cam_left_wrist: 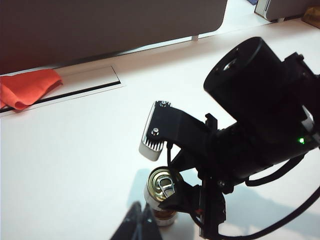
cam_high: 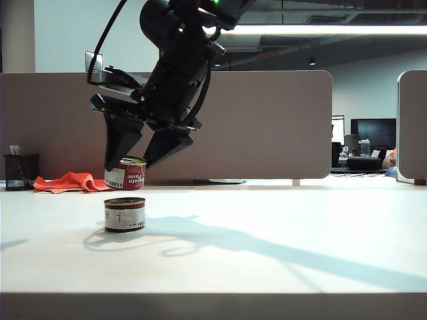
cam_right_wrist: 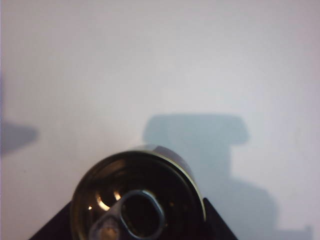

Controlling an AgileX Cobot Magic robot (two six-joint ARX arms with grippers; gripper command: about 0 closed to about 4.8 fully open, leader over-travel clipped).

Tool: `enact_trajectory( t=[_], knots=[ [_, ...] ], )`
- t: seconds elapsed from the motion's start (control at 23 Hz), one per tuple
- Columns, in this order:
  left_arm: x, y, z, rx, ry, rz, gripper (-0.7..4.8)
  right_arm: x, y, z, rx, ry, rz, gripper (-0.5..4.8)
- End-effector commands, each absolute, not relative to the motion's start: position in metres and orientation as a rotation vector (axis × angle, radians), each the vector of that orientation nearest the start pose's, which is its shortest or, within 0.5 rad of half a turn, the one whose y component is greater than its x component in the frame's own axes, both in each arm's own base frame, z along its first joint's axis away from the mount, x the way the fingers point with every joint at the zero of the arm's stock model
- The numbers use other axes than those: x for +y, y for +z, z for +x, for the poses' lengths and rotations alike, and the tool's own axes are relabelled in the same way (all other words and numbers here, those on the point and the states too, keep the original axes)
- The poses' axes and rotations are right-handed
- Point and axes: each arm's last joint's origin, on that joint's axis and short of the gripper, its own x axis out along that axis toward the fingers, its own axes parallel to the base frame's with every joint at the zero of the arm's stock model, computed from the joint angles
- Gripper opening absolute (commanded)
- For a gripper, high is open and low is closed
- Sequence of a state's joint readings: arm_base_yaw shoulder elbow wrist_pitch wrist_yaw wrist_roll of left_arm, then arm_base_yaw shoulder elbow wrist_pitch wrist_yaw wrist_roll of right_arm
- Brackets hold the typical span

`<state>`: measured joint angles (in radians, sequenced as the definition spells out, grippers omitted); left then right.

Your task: Stack a can of tomatoes on the right onto the can of tomatoes on the left.

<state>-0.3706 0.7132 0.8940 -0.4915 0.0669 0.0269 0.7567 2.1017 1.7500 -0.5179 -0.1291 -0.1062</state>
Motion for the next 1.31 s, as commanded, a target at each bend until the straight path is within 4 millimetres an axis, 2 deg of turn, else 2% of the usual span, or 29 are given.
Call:
enact_trajectory(
  t=[0.04,0.17,0.22,0.57,0.65,0.7,0.74,0.83,0.91,1.05,1.09,1.22,1.31],
  knots=[
    [-0.053,0.35,0.132,0.303,-0.437,0.077,-0.06,0.326,0.234,0.334,0.796,0.889,-0.364,2.74],
    [-0.053,0.35,0.132,0.306,-0.437,0.078,-0.06,0.326,0.234,0.334,0.797,0.889,-0.364,3.0],
    [-0.053,0.35,0.131,0.309,-0.437,0.078,-0.06,0.326,0.234,0.334,0.793,0.889,-0.363,3.36],
    [-0.053,0.35,0.131,0.304,-0.439,0.102,-0.06,0.326,0.237,0.336,0.767,0.886,-0.356,3.36],
    [-0.053,0.35,0.131,0.303,-0.439,0.104,-0.06,0.322,0.245,0.336,0.753,0.873,-0.342,3.04],
    [-0.053,0.35,0.132,0.303,-0.438,0.104,-0.06,0.317,0.254,0.337,0.739,0.852,-0.331,2.57],
    [-0.053,0.35,0.132,0.302,-0.436,0.104,-0.06,0.312,0.265,0.336,0.719,0.823,-0.32,1.85],
    [-0.052,0.35,0.132,0.298,-0.39,0.124,-0.06,0.294,0.297,0.334,0.648,0.758,-0.307,-0.04],
    [-0.051,0.35,0.133,0.28,-0.378,0.18,-0.06,0.263,0.338,0.329,0.57,0.687,-0.275,-0.06],
    [-0.051,0.351,0.133,0.273,-0.377,0.178,-0.06,0.237,0.363,0.323,0.546,0.6,-0.252,-0.06],
    [-0.051,0.35,0.133,0.275,-0.377,0.178,-0.06,0.219,0.38,0.315,0.535,0.537,-0.245,-0.06],
    [-0.052,0.347,0.133,0.283,-0.384,0.178,-0.06,0.19,0.404,0.301,0.517,0.47,-0.235,-0.06],
    [-0.05,0.335,0.129,0.296,-0.386,0.177,-0.06,0.167,0.424,0.282,0.476,0.434,-0.217,-0.06]
  ],
)
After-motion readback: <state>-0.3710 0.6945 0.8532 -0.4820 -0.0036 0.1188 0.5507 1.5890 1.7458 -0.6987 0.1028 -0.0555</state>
